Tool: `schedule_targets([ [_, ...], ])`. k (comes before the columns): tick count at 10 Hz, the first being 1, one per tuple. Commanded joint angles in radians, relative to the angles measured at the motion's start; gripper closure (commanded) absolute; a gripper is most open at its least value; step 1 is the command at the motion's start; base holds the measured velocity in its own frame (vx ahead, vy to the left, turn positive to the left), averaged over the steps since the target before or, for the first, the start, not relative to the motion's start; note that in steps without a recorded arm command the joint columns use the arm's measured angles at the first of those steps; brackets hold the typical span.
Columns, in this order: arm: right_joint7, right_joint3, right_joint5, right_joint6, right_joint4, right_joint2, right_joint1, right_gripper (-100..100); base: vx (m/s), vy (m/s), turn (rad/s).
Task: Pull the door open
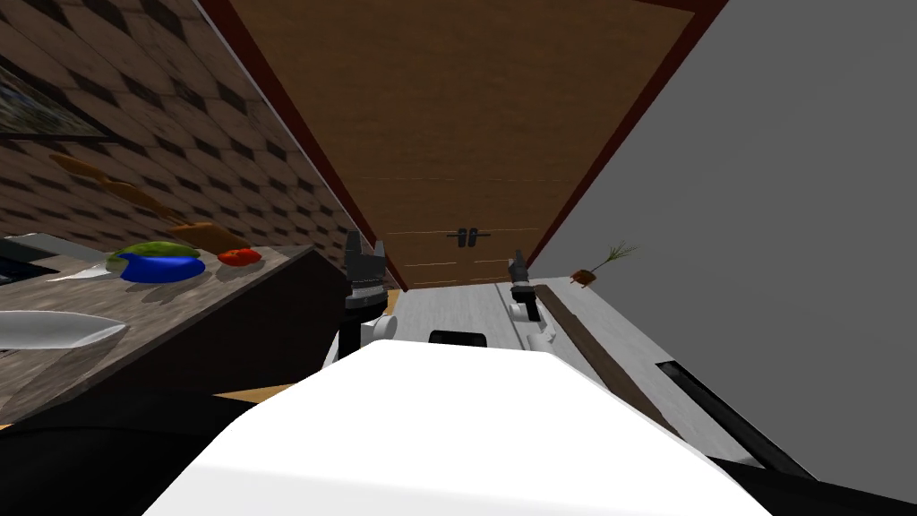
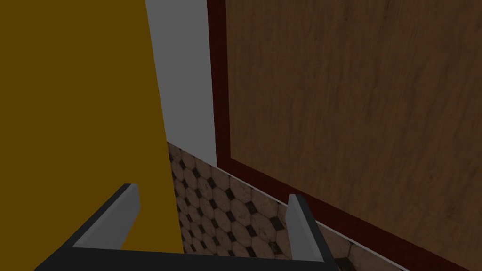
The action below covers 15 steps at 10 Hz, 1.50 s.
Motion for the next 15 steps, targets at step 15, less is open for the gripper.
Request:
schedule_targets([
  [15, -0.116, -0.039, -0.023, 0.069, 0.449, -0.049, -0.220, -100, 0.093, 0.003, 0.096],
])
